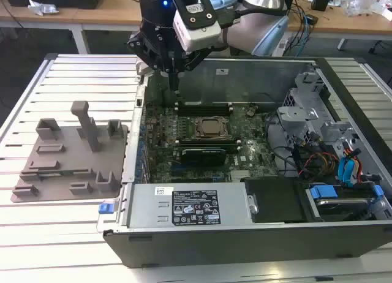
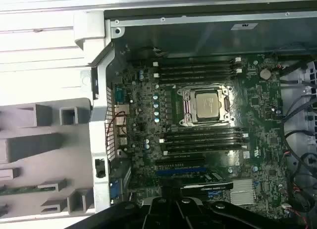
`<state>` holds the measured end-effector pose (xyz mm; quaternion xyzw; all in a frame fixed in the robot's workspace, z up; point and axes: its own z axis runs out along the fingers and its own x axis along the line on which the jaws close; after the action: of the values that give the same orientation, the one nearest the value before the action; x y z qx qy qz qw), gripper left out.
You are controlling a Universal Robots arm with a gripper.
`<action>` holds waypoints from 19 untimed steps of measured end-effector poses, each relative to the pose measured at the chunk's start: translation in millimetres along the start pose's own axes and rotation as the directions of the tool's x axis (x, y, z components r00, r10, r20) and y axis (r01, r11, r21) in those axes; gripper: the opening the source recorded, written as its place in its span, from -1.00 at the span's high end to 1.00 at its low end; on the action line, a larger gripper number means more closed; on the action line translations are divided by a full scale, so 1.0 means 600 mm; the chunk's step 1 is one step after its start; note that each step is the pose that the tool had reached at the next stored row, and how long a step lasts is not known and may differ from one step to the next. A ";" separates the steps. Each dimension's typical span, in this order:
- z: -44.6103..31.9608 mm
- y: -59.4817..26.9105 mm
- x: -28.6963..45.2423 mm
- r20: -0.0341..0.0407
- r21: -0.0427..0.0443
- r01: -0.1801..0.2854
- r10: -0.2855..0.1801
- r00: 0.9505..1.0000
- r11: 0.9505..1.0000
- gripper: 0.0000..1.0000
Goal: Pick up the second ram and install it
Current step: 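Reach for the second ram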
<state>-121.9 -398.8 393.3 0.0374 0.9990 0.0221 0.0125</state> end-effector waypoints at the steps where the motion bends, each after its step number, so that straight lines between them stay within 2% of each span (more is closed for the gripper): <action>1: 0.000 -0.001 0.007 0.000 0.000 0.000 0.000 1.000 1.000 0.80; 2: -0.001 -0.002 0.030 0.000 0.000 0.000 0.000 1.000 1.000 0.80; 6: -0.002 -0.006 0.076 0.000 0.000 0.000 0.000 1.000 1.000 0.80; 7: -0.003 -0.008 0.102 0.000 0.000 0.000 0.000 1.000 1.000 0.80; 11: -0.003 -0.009 0.126 0.000 0.000 0.000 0.000 1.000 1.000 0.80; 15: -0.005 -0.013 0.180 0.000 0.000 0.000 0.000 1.000 1.000 0.80; 19: -0.006 -0.016 0.216 0.000 0.000 0.000 0.000 1.000 1.000 0.80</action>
<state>-251.6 -398.8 393.2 0.0374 0.9990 0.0221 0.0127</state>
